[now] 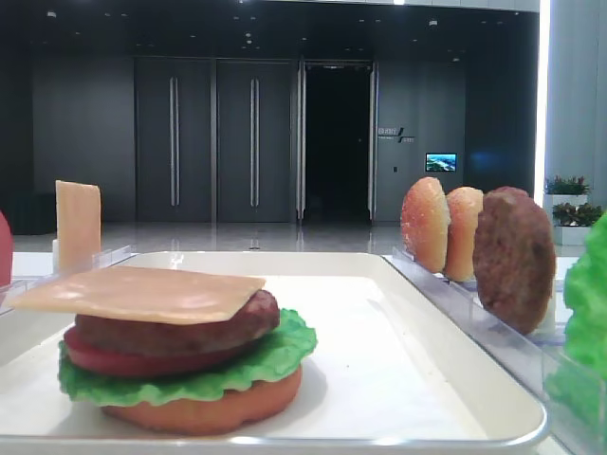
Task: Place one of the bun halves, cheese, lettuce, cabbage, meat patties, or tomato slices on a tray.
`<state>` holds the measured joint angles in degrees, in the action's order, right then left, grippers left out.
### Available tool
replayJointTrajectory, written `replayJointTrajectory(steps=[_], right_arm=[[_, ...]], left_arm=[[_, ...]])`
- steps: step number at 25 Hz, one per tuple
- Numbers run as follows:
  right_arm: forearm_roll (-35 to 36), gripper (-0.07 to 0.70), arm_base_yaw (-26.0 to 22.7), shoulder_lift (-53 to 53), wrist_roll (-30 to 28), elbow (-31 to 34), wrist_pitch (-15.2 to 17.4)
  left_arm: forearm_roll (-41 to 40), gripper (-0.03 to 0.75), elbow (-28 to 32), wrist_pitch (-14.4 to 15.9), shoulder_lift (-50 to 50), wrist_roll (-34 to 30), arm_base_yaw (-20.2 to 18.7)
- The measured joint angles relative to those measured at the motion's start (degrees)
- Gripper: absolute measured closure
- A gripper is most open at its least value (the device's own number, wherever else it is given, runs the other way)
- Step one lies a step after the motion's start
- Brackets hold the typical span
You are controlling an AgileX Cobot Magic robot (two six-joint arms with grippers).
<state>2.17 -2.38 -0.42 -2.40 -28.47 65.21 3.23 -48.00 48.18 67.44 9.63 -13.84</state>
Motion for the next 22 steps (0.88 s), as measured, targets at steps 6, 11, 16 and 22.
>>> replayJointTrajectory(steps=[6,11,16,22], right_arm=[[0.0,0.117,0.0,0.0,0.0,0.0,0.0],[0.0,0.117,0.0,0.0,0.0,0.0,0.0],[0.0,0.117,0.0,0.0,0.0,0.0,0.0],[0.0,0.117,0.0,0.0,0.0,0.0,0.0]], left_arm=[[-9.5,0.195,0.0,4.1,-4.3,5.0,1.3],[-13.9,0.195,0.0,7.3,-6.6,7.3,1.3],[-16.0,0.195,0.0,9.1,-8.1,8.8,1.3],[-18.3,0.195,0.5,9.6,-9.5,10.8,1.3]])
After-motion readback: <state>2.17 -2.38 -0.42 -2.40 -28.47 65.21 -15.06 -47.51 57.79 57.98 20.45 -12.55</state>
